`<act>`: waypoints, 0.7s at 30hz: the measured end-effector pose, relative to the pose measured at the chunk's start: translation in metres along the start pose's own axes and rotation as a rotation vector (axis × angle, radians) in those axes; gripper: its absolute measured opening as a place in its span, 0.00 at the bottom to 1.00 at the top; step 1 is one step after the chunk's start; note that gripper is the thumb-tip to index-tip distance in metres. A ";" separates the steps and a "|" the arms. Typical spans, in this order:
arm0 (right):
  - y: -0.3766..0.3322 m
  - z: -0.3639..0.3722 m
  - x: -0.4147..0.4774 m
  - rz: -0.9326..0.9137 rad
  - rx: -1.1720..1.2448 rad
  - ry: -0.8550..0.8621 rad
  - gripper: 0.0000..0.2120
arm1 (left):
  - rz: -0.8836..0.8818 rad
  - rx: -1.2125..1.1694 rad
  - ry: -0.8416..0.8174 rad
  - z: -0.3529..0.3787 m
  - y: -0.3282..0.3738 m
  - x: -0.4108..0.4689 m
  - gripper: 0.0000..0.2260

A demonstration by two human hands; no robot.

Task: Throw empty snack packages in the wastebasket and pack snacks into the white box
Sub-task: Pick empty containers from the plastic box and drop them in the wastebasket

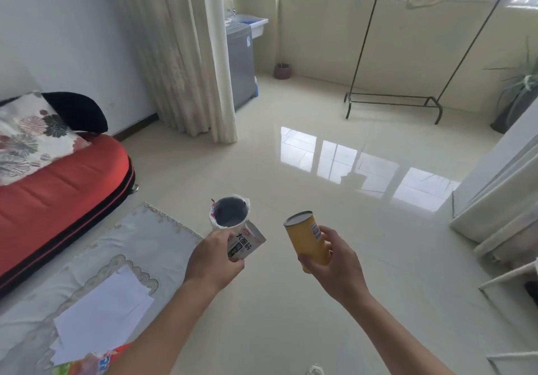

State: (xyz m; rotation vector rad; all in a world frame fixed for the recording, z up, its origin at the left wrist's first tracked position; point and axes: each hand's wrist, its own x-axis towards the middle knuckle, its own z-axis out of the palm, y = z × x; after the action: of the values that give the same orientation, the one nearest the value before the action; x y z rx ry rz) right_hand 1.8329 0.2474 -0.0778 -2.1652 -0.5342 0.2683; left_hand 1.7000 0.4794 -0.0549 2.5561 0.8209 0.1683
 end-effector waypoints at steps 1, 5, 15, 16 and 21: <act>0.003 -0.003 0.019 -0.011 -0.004 -0.025 0.31 | -0.032 0.005 0.008 0.002 0.004 0.011 0.20; 0.010 -0.012 0.090 -0.069 -0.055 -0.136 0.31 | -0.146 0.006 0.052 0.005 0.017 0.052 0.19; 0.004 0.013 0.231 -0.164 -0.110 -0.290 0.32 | -0.348 -0.040 0.192 0.024 0.010 0.141 0.17; 0.004 0.019 0.244 -0.170 -0.123 -0.307 0.32 | -0.370 -0.048 0.199 0.027 0.006 0.150 0.17; 0.003 0.053 0.310 -0.169 -0.171 -0.340 0.32 | -0.440 -0.070 0.190 0.047 -0.019 0.206 0.17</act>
State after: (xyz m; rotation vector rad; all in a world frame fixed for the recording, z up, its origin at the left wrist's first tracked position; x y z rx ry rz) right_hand 2.0887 0.4279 -0.1131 -2.2330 -0.9585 0.5187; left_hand 1.8697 0.5940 -0.1094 2.2526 1.3976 0.2962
